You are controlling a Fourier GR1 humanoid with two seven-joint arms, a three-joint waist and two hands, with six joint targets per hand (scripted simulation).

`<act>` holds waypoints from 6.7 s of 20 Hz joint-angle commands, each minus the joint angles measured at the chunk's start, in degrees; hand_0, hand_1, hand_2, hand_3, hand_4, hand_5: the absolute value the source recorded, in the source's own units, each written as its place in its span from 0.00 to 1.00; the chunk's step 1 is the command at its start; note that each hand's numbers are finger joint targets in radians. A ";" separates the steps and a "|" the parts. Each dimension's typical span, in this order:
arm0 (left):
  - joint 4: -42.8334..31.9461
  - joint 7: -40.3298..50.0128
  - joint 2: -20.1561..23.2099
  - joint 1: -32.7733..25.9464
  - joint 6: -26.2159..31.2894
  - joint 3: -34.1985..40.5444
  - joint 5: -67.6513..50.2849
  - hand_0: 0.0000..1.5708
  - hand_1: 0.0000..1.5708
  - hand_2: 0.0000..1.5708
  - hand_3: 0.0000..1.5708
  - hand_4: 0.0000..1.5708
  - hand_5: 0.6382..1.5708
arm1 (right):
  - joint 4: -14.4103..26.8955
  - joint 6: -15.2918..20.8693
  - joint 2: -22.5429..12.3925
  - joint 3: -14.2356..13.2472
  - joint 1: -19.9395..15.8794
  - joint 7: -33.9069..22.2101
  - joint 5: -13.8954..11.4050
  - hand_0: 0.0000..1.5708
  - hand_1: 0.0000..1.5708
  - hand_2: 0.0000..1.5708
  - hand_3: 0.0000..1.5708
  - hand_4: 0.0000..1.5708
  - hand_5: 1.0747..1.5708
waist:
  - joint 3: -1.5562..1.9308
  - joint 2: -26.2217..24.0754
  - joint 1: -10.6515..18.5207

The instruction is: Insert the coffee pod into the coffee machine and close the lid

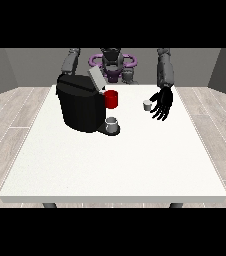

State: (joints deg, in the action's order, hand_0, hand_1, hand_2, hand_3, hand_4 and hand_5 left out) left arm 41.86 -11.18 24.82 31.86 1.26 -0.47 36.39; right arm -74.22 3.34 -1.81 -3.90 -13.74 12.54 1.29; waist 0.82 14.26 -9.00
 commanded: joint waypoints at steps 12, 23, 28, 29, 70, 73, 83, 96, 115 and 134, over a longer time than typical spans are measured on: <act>0.09 0.13 -8.22 -1.80 -0.89 -4.09 4.01 0.85 0.85 0.89 0.84 0.39 1.00 | 6.21 -3.36 -3.32 -3.36 0.85 2.02 2.47 0.00 0.00 0.00 0.00 0.24 1.00 | -0.81 -4.34 0.86; -0.76 -4.94 -9.59 2.01 3.06 -0.35 0.93 0.91 0.91 0.90 0.83 0.38 1.00 | 10.23 -2.34 -3.58 -5.23 0.09 1.70 3.77 0.00 0.00 0.00 0.00 0.20 1.00 | -0.81 -7.05 3.55; 6.28 -0.12 -12.50 2.69 7.94 -4.27 2.63 0.89 0.89 0.88 0.82 0.38 1.00 | 19.42 -1.86 -2.75 -6.74 2.90 10.60 3.06 0.00 0.00 0.00 0.00 0.18 1.00 | -0.77 -10.98 7.89; 3.58 0.31 -10.56 7.07 7.52 -0.38 0.91 0.91 0.91 0.89 0.82 0.39 1.00 | 15.93 -1.29 -3.00 -5.21 -0.40 7.74 2.30 0.00 0.00 0.00 0.00 0.16 1.00 | -0.81 -8.27 4.70; 0.35 13.24 -3.66 31.08 11.69 14.40 -7.88 0.92 0.92 0.93 0.88 0.38 1.00 | 8.22 -10.59 -3.86 0.36 -4.03 6.95 3.74 0.00 0.00 0.00 0.00 0.04 1.00 | -0.81 1.19 -5.25; 0.16 13.97 -2.49 34.07 13.14 15.55 -9.38 0.93 0.93 0.94 0.88 0.38 1.00 | 11.27 -12.20 -6.09 -0.79 -4.36 11.16 3.08 0.00 0.00 0.00 0.00 0.18 1.00 | -0.79 3.81 -5.40; -1.36 11.53 -2.29 34.17 12.63 12.71 -7.01 0.97 0.97 0.97 0.92 0.44 1.00 | 14.09 -10.88 -6.74 -2.60 -8.71 9.32 3.38 0.00 0.00 0.00 0.00 0.17 1.00 | -0.80 5.47 -4.96; -1.46 10.22 -3.35 35.02 6.19 13.17 -6.14 0.87 0.87 0.88 0.80 0.35 1.00 | 17.39 -11.29 -7.26 -3.68 -10.99 10.40 3.59 0.00 0.00 0.00 0.00 0.15 1.00 | -0.79 7.76 -5.54; 5.34 -8.46 -22.67 -1.72 18.92 14.60 -23.64 0.00 0.00 0.00 0.00 0.17 1.00 | 26.79 -12.80 -5.93 -8.09 8.01 17.33 6.18 0.00 0.00 0.00 0.00 0.13 1.00 | -0.86 -18.99 11.82; 5.59 -9.60 -17.47 -24.74 20.58 18.71 -27.42 0.00 0.00 0.00 0.00 0.19 1.00 | -11.26 -6.55 1.05 14.75 12.29 -1.16 -3.24 0.00 0.00 0.00 0.00 0.11 1.00 | -0.84 -36.34 4.36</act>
State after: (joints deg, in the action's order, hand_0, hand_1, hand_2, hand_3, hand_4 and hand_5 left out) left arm 46.26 -21.54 7.40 8.69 22.53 17.73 9.80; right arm -78.05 -3.16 -0.65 9.27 -0.38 14.59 -1.47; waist -0.04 -21.20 -4.33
